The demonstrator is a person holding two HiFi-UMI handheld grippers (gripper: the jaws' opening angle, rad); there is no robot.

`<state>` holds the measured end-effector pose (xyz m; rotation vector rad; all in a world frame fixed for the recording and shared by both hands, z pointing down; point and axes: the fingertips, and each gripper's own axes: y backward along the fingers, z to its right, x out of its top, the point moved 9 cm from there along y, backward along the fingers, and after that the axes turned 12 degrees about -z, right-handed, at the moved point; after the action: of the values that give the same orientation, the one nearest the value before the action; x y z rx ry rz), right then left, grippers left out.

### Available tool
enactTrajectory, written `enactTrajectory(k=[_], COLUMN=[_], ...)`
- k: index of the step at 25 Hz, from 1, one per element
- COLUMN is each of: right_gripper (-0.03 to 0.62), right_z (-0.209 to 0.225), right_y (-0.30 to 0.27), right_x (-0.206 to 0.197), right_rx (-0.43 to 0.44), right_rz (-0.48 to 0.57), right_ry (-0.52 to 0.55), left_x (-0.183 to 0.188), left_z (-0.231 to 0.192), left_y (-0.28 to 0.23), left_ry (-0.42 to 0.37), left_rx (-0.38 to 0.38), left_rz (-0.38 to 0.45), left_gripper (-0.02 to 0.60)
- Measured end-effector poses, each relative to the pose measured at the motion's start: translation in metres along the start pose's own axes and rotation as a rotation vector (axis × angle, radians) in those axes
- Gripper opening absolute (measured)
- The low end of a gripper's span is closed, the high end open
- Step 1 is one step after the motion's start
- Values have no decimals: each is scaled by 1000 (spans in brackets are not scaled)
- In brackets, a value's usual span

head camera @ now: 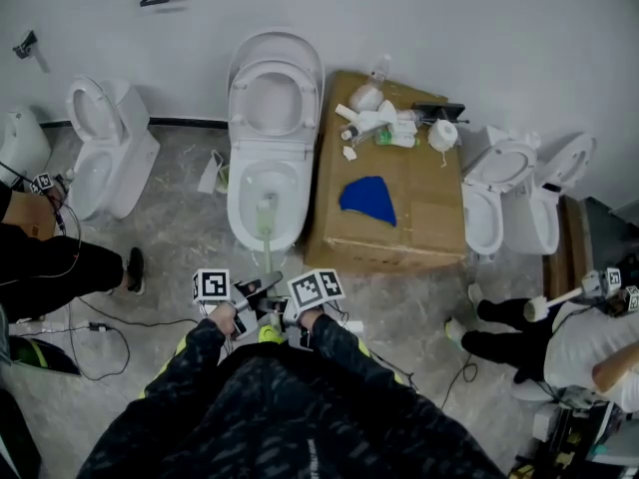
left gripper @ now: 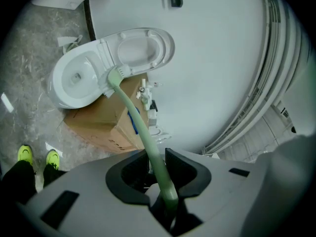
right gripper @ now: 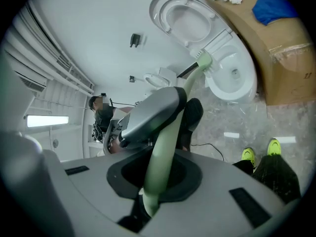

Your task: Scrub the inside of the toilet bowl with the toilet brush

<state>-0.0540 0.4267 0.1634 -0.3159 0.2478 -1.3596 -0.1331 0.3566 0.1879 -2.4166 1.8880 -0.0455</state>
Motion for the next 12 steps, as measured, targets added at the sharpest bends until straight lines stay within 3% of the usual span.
enactTrajectory(k=[12], right_gripper=[37], right_z=[-1], right_y=[43], right_x=[-23], right_rx=[37], right_rz=[-67], right_ry=[52], left_x=[-25], left_z=[25], left_y=[-38], left_ry=[16], left_rx=[7], left_rz=[28], left_gripper=[104])
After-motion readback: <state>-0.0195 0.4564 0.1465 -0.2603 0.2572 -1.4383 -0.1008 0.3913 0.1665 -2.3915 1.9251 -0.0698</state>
